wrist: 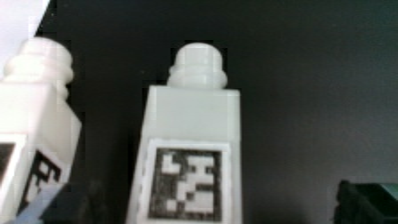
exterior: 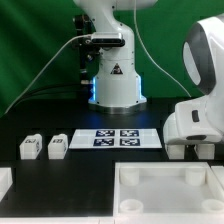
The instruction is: Assemble one leg
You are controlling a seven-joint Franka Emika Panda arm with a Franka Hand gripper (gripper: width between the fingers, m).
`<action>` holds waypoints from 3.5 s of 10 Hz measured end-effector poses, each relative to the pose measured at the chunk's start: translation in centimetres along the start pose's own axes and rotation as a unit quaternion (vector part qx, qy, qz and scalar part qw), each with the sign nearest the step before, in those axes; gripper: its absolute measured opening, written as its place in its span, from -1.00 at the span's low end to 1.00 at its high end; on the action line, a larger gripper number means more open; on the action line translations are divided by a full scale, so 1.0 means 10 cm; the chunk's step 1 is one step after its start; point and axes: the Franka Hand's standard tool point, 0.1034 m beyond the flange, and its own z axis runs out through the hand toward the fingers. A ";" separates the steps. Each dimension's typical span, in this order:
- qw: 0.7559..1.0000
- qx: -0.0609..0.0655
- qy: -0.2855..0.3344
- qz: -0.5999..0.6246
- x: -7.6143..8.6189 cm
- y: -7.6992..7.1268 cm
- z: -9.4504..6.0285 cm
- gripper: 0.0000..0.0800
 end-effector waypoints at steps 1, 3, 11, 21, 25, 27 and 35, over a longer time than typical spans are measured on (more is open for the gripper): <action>1.000 0.001 0.002 -0.001 0.02 0.00 0.00 0.62; 1.000 0.001 0.002 -0.002 0.02 -0.01 0.00 -0.01; 1.000 0.001 0.002 -0.002 0.02 -0.01 0.00 -0.27; 0.952 0.002 0.299 -0.064 -0.33 0.26 -1.25 -0.27; 0.881 -0.027 0.460 -0.110 -0.35 0.51 -2.39 -0.27; 0.825 -0.023 0.554 -0.109 -0.30 0.52 -2.56 -0.27; 0.710 -0.040 0.693 -0.118 0.28 0.89 -2.78 -0.27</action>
Offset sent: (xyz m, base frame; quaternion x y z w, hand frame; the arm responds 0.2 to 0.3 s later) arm 0.0000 0.0000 0.0000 0.0000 0.0000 0.0000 1.0000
